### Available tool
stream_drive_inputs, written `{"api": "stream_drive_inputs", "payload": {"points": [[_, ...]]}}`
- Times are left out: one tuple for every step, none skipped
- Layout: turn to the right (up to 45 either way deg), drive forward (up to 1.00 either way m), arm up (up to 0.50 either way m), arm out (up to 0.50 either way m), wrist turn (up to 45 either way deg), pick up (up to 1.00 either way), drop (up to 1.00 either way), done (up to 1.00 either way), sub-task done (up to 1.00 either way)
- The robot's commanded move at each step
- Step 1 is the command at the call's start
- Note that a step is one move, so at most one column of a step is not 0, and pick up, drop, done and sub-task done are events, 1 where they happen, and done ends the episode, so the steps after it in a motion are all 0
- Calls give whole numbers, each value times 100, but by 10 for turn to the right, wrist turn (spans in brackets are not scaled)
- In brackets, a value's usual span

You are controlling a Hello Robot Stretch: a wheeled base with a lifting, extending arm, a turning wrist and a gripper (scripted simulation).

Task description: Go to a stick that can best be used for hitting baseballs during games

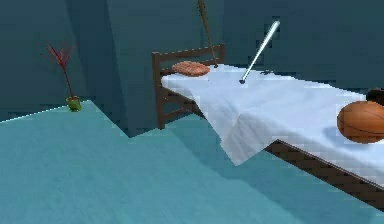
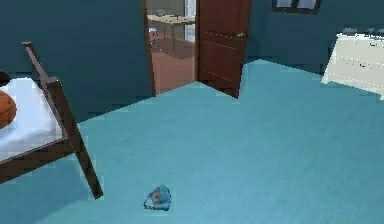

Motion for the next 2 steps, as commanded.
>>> {"api": "stream_drive_inputs", "payload": {"points": [[150, 0, 0, 0, 0, 0, 0, 0, 0], [0, 85, 0, 0, 0, 0, 0, 0, 0]]}}
